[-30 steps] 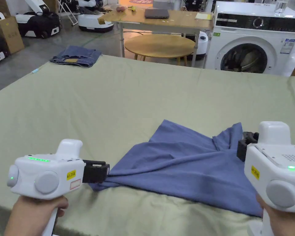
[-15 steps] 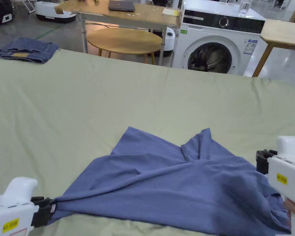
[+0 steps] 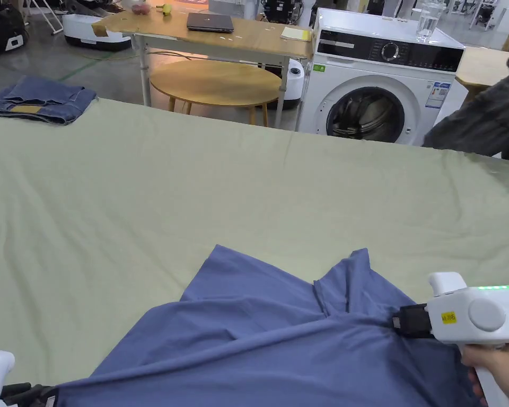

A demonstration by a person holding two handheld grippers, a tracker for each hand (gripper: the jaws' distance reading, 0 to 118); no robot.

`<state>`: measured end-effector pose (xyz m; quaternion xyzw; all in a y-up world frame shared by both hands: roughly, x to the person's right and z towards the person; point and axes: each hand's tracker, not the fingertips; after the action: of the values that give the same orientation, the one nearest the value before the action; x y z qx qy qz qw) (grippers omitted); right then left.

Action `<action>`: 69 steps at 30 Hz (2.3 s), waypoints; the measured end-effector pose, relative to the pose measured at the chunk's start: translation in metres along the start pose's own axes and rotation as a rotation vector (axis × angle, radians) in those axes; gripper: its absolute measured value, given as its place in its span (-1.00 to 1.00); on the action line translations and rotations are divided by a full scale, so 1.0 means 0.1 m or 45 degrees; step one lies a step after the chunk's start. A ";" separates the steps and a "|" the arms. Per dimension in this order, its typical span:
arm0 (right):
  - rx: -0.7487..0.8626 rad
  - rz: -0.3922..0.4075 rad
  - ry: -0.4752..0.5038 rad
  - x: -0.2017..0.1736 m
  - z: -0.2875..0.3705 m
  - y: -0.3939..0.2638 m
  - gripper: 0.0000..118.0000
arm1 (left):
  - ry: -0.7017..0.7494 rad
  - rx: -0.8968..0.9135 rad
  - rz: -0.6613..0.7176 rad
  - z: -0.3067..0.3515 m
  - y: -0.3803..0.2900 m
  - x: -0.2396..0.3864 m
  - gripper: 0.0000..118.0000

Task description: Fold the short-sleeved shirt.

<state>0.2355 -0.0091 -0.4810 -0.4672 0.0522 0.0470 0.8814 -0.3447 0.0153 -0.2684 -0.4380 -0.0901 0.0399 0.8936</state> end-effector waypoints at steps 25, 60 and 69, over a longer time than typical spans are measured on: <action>0.996 0.073 -0.262 -0.09 3.43 1.24 -0.98 | 0.293 0.521 -0.121 0.94 2.86 0.71 -1.00; 0.577 -0.057 -0.189 0.24 1.64 0.26 -0.98 | 0.222 0.463 -0.252 0.37 2.05 0.63 -1.00; 0.315 -0.190 -0.159 0.24 0.90 -0.89 -0.69 | 0.160 0.199 -0.049 -0.31 0.54 0.41 -1.00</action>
<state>0.2757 0.0159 -0.3612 -0.3536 -0.0321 0.0036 0.9348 -0.2983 0.0304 -0.3248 -0.3668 -0.0390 0.0020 0.9295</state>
